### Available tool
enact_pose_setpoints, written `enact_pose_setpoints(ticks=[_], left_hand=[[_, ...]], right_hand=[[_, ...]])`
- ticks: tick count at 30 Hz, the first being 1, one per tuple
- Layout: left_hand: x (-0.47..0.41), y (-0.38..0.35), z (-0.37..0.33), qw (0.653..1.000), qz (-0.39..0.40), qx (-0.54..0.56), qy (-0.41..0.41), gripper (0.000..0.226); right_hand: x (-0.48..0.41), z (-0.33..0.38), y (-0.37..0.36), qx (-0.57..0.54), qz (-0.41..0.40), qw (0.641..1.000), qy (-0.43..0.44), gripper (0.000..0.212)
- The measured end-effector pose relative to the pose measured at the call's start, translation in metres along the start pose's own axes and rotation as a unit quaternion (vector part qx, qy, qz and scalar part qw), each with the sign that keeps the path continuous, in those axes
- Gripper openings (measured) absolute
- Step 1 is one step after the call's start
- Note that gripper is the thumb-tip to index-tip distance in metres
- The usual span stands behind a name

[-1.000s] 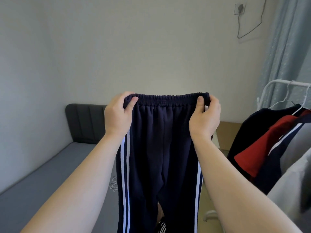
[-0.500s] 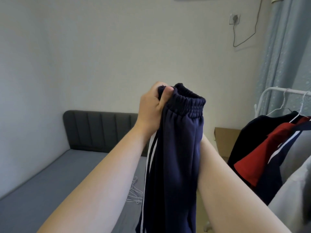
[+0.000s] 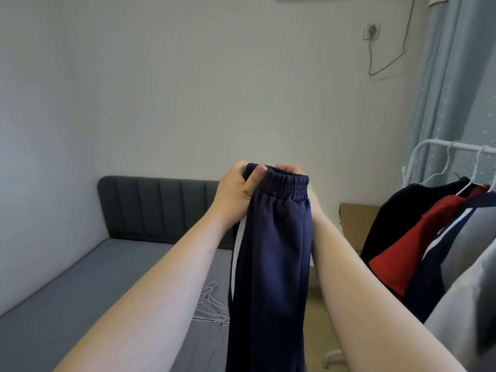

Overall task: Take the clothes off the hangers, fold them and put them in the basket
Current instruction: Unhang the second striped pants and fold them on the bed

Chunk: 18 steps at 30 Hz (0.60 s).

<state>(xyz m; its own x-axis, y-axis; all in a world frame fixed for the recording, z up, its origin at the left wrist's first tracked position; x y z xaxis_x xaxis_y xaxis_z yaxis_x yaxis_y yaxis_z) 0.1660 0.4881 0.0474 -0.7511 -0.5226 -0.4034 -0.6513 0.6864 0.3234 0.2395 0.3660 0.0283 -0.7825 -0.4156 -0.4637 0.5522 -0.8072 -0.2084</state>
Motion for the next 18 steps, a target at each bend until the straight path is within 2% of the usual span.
enact_pose_setpoints(ticks=[2,4,7,10,12,15,18], left_hand=[[-0.005,0.004,0.007,0.998,-0.03,-0.059,0.008,0.081],[-0.006,0.007,0.01,0.993,-0.057,-0.101,0.013,0.078],[-0.01,0.01,0.017,0.982,-0.093,-0.16,0.026,0.065],[-0.014,0.006,0.022,0.974,-0.097,-0.2,0.033,0.06],[-0.016,0.003,0.026,0.975,-0.085,-0.202,0.032,0.059],[-0.016,-0.002,0.032,0.98,-0.054,-0.19,0.021,0.058],[-0.018,-0.008,0.036,0.981,-0.021,-0.193,0.014,0.05]], right_hand=[[-0.008,0.01,0.014,0.045,-0.042,0.997,0.056,0.01],[-0.011,0.028,0.025,0.078,-0.068,0.988,0.115,0.016],[-0.004,0.046,0.016,0.176,0.035,0.97,0.165,0.028],[-0.001,0.046,0.0,0.363,0.164,0.906,0.147,0.024],[-0.001,0.036,-0.005,0.441,0.215,0.864,0.113,0.026],[-0.004,0.021,-0.004,0.451,0.239,0.858,0.056,0.048],[-0.004,0.002,-0.003,0.484,0.282,0.828,0.005,0.054]])
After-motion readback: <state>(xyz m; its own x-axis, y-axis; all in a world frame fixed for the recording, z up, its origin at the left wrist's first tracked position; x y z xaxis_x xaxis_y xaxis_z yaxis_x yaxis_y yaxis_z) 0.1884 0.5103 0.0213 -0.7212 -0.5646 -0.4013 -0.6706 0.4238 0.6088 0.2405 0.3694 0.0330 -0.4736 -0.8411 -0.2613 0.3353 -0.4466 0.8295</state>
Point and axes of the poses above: each hand's wrist, its own x-axis away from the middle knuckle, its own y-axis out of the back of the hand, z = x × y, the point moved 7 cm from there along -x, towards the middle knuckle, and after that the axes turned 15 degrees about y, right-handed, at the moved point
